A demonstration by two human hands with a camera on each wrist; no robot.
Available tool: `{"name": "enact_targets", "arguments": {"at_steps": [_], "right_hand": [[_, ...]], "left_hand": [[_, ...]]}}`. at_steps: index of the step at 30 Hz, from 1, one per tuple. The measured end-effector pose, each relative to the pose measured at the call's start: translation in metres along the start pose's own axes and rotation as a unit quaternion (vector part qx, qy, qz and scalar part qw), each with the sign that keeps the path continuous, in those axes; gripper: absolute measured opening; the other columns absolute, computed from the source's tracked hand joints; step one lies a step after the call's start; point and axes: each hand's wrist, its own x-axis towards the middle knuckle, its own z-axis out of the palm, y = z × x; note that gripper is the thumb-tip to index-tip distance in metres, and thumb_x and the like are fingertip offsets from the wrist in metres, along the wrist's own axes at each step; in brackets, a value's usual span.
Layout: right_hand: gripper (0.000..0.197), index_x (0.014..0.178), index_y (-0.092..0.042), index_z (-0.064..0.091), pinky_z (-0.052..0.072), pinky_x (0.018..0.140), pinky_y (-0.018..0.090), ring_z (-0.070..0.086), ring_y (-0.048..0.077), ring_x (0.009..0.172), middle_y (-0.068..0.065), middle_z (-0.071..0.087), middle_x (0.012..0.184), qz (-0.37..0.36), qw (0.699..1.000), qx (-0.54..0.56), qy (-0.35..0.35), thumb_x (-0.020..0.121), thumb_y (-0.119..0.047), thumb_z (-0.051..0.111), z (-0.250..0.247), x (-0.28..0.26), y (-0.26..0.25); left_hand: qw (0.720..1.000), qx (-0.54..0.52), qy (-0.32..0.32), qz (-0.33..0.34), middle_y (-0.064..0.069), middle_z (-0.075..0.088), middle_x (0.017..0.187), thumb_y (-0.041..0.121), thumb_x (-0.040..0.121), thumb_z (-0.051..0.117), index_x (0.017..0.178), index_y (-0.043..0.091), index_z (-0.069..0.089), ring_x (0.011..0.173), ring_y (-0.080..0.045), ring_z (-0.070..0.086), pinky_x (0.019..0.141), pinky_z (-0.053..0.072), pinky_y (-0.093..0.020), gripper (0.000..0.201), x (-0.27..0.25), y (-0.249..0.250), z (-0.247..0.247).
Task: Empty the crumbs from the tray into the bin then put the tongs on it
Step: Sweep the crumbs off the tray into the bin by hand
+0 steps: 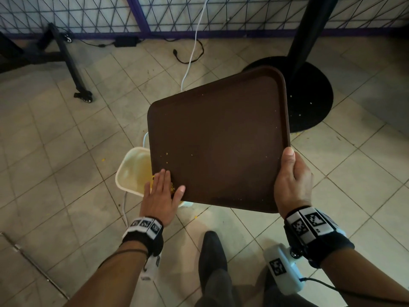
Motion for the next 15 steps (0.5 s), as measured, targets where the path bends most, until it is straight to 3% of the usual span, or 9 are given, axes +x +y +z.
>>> {"name": "enact_targets", "arguments": {"at_steps": [4,9,15], "right_hand": [[0.051,0.088,-0.002,0.058,0.046,0.066,0.04,0.048,0.015,0.064,0.003,0.054,0.072,-0.005,1.0,-0.003,0.001,0.105,-0.04,0.028,-0.001,0.001,0.002],[0.051,0.089,-0.001,0.058,0.044,0.063,0.036,0.047,0.014,0.064,0.001,0.053,0.07,-0.007,1.0,-0.001,0.006,0.105,-0.039,0.028,-0.001,0.002,0.004],[0.052,0.087,0.002,0.057,0.042,0.062,0.036,0.046,0.016,0.063,0.004,0.053,0.071,-0.013,1.0,-0.001,0.009,0.105,-0.038,0.029,0.001,0.004,0.006]], "left_hand": [[0.999,0.029,0.035,0.021,-0.002,0.023,0.162,0.066,0.094,-0.001,0.154,0.017,0.024,0.151,-0.02,0.011,0.122,0.004,-0.045,0.082,-0.009,-0.008,-0.007],[0.996,-0.046,0.082,0.007,-0.001,0.005,0.166,0.066,0.095,0.006,0.157,0.02,0.008,0.151,-0.02,0.01,0.122,0.008,-0.042,0.077,0.035,-0.001,-0.039],[0.996,-0.075,0.054,-0.001,-0.002,0.0,0.166,0.068,0.095,0.008,0.157,0.019,-0.001,0.15,-0.022,0.011,0.122,0.01,-0.042,0.079,0.046,0.013,-0.035]]}}
